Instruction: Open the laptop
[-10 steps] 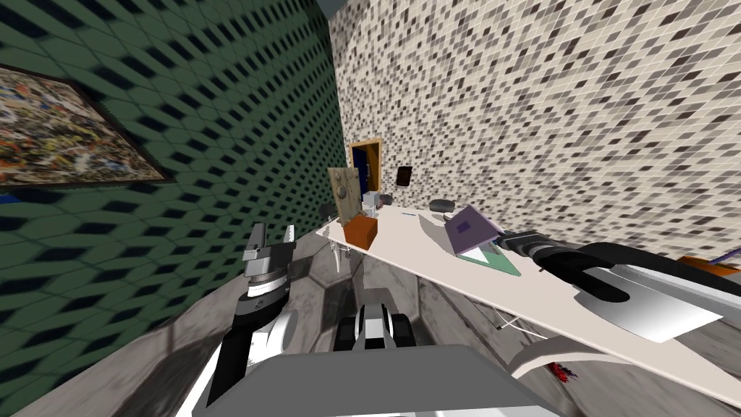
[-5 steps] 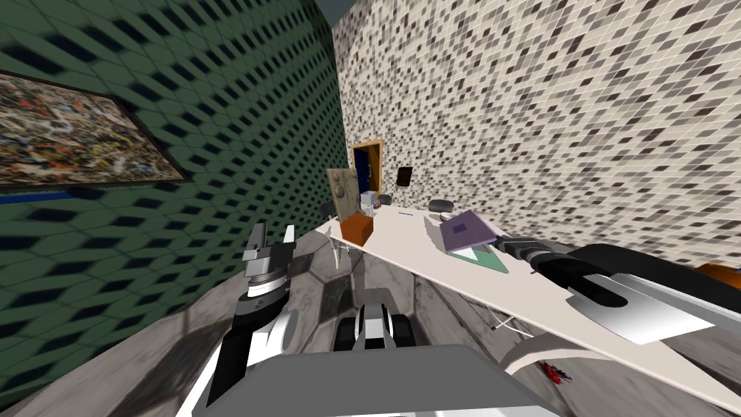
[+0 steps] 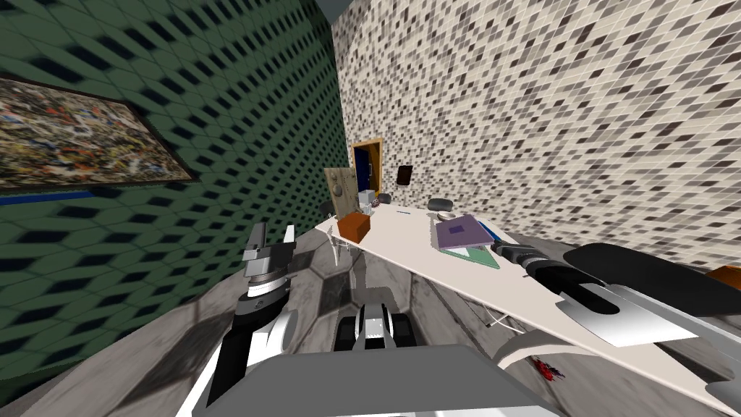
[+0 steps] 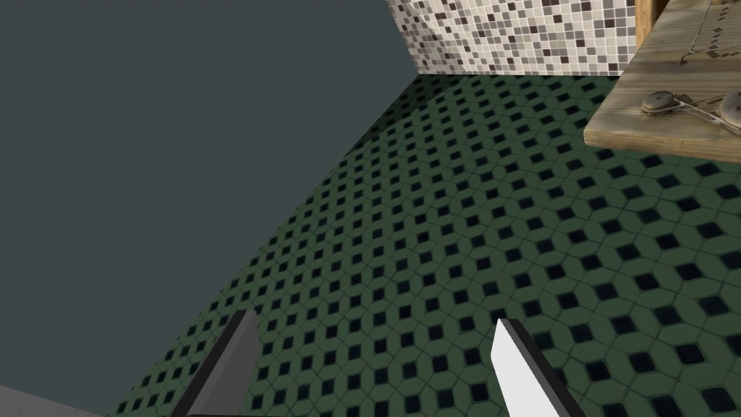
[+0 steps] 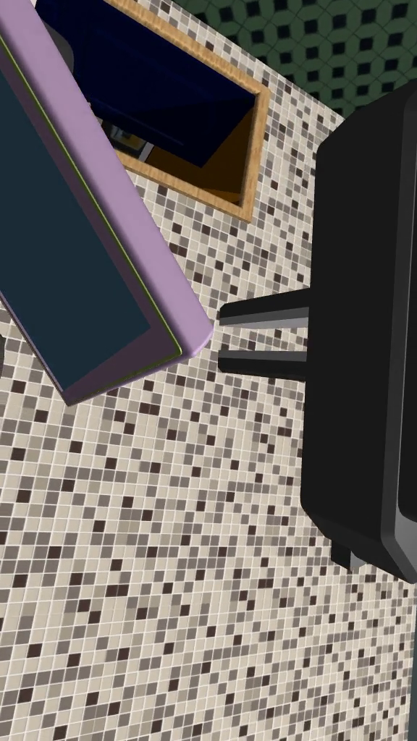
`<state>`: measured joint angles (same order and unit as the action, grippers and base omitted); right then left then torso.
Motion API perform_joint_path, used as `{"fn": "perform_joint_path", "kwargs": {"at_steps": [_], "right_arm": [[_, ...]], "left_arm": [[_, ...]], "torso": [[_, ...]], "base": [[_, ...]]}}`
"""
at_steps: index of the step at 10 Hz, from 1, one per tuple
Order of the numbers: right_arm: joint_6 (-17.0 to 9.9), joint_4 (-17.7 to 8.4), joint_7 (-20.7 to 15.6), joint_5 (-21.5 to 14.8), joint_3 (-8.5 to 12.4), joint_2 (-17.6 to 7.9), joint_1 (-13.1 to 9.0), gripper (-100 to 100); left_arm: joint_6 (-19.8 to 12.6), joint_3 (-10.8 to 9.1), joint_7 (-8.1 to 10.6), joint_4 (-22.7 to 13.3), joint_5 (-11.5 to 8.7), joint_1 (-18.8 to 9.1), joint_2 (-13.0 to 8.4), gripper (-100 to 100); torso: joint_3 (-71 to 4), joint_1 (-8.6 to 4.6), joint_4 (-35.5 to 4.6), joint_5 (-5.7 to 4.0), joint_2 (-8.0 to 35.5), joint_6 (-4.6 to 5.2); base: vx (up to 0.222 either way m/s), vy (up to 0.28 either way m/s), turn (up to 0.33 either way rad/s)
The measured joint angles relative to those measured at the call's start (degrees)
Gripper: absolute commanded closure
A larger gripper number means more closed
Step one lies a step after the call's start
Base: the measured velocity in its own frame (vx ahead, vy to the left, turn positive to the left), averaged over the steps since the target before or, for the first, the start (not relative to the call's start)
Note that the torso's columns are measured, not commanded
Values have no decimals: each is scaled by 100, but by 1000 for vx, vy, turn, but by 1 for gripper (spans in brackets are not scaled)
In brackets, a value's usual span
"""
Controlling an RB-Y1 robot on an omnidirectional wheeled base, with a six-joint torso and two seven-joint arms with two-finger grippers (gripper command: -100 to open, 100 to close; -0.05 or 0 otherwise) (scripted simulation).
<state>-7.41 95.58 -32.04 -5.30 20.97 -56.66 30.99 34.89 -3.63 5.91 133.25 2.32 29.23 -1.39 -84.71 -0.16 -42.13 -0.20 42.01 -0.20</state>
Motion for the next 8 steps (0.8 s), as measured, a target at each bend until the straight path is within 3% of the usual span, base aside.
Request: {"fn": "perform_joint_path", "kwargs": {"at_steps": [1,2,8], "right_arm": [[130,-144,59,13,-48,135,-124,100],[245,-242,118,22,-79,294,-210,-100],[-189,366,335,513,186,-380,212,-100]], "left_arm": [[0,0,0,0,0,0,0,0],[0,0,0,0,0,0,0,0],[0,1,0,0,0,1,1,0]], "torso": [[1,1,1,-1,2,2],[2,8,-1,3,3,4],[20,11,-18,18,35,21]], "base": [[-78,-71,45],[-32,-29,-37],[14,5,-44]]}}
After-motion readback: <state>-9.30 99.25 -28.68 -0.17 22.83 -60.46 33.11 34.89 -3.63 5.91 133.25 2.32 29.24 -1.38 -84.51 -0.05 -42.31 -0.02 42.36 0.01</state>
